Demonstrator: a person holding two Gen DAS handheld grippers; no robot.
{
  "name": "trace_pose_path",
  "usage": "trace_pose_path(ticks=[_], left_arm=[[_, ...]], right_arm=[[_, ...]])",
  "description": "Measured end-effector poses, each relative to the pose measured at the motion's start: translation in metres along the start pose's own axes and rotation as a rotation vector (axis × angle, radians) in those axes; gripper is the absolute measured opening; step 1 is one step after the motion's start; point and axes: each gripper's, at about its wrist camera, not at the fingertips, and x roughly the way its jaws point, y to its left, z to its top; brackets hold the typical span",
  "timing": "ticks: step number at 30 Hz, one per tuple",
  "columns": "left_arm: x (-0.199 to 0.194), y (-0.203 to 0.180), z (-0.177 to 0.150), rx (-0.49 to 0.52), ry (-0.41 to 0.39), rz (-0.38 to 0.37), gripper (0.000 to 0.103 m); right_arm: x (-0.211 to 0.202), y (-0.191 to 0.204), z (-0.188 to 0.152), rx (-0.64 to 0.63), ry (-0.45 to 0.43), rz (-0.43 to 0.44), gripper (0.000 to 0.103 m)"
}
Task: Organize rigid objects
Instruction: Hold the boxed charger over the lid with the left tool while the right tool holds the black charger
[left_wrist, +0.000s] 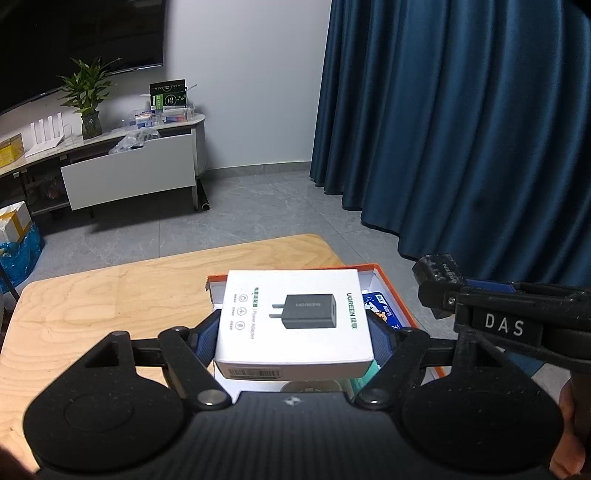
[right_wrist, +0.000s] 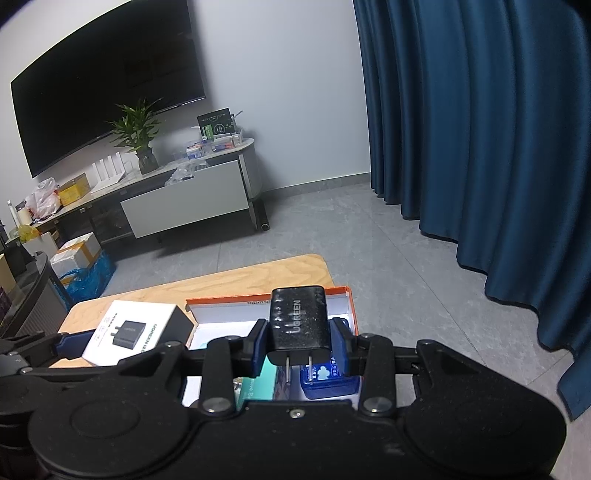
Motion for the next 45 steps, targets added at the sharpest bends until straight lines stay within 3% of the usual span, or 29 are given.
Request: trace_pose_path(ticks=[45], left_arm=[[0.017, 0.000, 0.008, 0.004, 0.036, -0.014, 0.079]], right_arm=[[0.009, 0.014, 0.010, -0.009, -0.003, 0.016, 0.045]])
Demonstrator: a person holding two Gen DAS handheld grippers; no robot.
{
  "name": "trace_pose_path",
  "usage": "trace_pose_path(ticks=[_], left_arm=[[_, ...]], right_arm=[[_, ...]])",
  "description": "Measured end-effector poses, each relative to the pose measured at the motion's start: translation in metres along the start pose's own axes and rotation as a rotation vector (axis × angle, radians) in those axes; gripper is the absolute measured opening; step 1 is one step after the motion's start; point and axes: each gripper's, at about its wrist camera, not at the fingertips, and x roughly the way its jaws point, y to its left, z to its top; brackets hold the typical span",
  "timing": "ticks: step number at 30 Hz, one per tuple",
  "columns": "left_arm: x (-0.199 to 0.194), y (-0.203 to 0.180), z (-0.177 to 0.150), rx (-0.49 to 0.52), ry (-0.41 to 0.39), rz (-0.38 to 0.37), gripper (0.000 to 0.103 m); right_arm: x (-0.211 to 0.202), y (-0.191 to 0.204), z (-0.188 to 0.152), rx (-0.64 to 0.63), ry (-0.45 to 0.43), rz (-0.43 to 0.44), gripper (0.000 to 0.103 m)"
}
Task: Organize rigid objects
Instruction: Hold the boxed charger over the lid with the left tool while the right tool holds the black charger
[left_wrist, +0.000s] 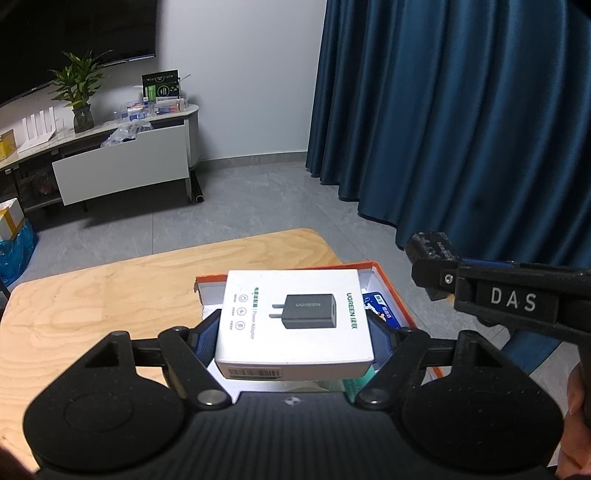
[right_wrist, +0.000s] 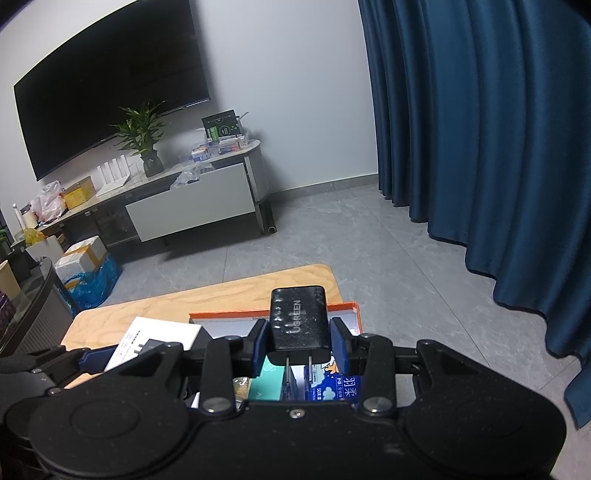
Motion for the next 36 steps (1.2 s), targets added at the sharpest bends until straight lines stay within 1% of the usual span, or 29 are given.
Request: trace_pose_path(ticks=[36], left_arm=[[0.016, -0.003, 0.006, 0.003, 0.024, 0.006, 0.079]], right_arm=[[0.018, 0.001, 0.001, -0.001, 0.025, 0.008, 0.045]])
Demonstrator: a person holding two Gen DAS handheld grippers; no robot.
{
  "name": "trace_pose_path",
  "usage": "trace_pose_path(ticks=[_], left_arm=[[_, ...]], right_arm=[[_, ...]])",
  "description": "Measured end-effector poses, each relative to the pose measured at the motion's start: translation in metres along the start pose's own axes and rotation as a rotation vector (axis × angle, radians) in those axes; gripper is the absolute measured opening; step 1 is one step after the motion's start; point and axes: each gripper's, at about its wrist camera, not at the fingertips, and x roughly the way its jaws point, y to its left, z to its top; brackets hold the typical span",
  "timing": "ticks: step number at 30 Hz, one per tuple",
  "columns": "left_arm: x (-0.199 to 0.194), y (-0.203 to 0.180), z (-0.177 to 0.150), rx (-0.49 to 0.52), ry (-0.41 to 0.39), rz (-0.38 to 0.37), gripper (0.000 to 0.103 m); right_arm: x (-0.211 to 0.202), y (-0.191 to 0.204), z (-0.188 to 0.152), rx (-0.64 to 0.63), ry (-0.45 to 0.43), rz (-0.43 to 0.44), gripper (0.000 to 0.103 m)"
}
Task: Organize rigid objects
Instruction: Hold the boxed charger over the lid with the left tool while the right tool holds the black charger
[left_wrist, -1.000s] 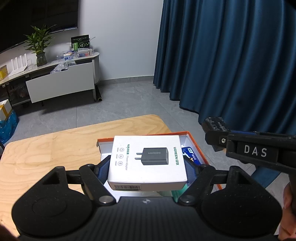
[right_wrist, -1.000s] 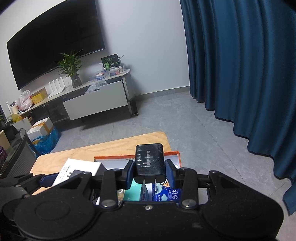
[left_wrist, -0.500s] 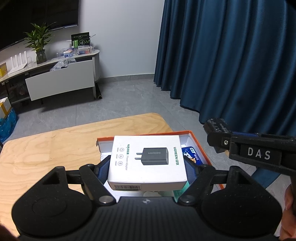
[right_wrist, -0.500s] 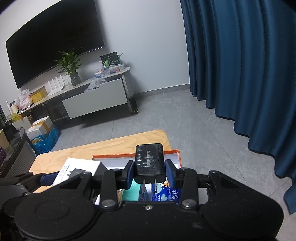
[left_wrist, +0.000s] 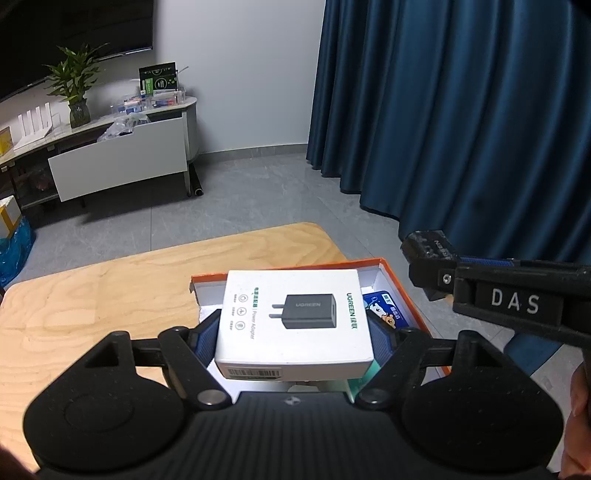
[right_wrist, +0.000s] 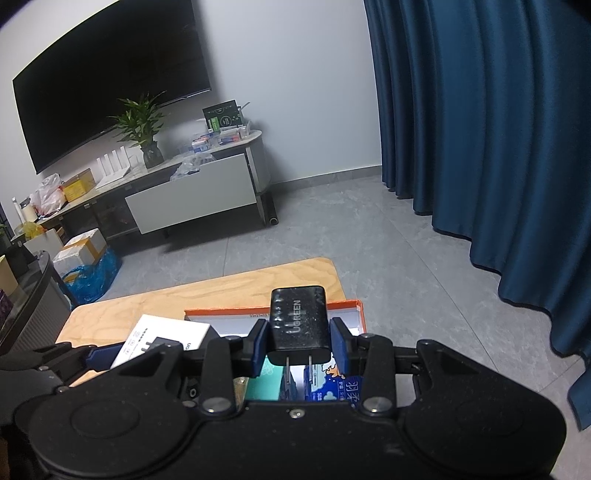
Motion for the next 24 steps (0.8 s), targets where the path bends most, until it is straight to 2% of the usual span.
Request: trace_pose_path(ticks=[24], left_arm=[[0.011, 0.003, 0.003, -0.001, 0.015, 0.009, 0.079]], right_arm=[[0.010, -0.006, 0.000, 0.002, 0.020, -0.003, 0.045]])
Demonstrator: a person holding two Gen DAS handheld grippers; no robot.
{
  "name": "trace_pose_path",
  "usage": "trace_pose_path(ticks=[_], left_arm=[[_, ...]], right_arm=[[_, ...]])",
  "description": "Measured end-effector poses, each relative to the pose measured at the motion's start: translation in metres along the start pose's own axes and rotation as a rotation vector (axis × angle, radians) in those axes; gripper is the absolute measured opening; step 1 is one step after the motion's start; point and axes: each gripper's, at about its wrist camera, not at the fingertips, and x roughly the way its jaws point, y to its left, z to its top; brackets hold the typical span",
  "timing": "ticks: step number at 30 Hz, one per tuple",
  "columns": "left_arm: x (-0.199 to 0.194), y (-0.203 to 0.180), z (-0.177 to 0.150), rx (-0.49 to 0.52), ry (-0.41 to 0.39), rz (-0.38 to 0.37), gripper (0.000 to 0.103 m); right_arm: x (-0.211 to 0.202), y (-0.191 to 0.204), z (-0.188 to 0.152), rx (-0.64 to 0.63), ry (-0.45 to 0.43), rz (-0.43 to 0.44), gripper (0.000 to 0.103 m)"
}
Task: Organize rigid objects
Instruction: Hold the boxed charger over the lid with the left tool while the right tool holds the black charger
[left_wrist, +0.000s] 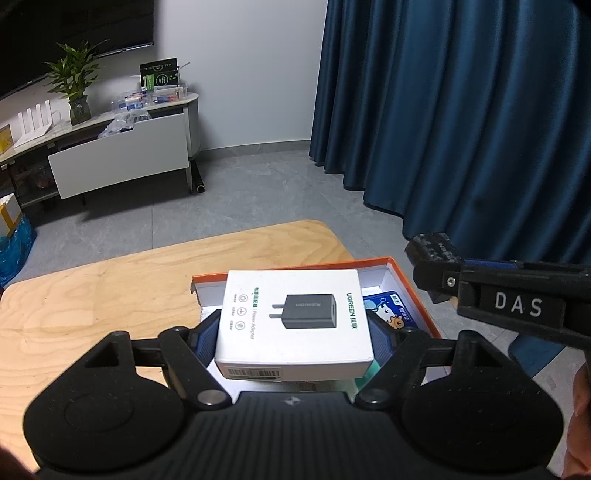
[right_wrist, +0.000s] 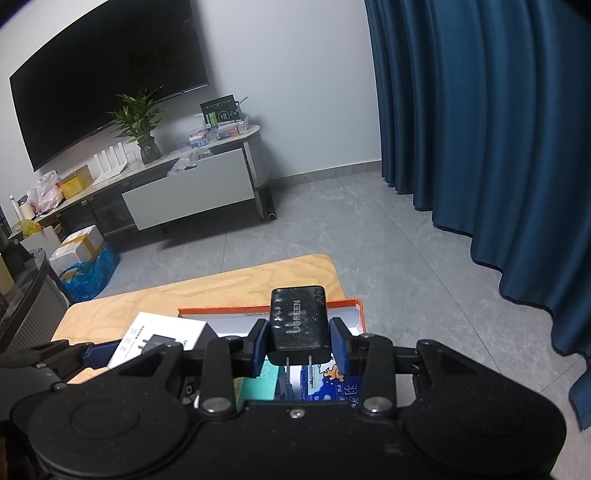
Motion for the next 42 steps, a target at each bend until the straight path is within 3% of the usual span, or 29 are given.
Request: trace_pose_path(ticks=[42], left_arm=[[0.020, 0.006, 0.008, -0.005, 0.027, 0.016, 0.079]], right_arm=[[0.028, -0.008, 0.005, 0.012, 0.032, -0.006, 0.045]])
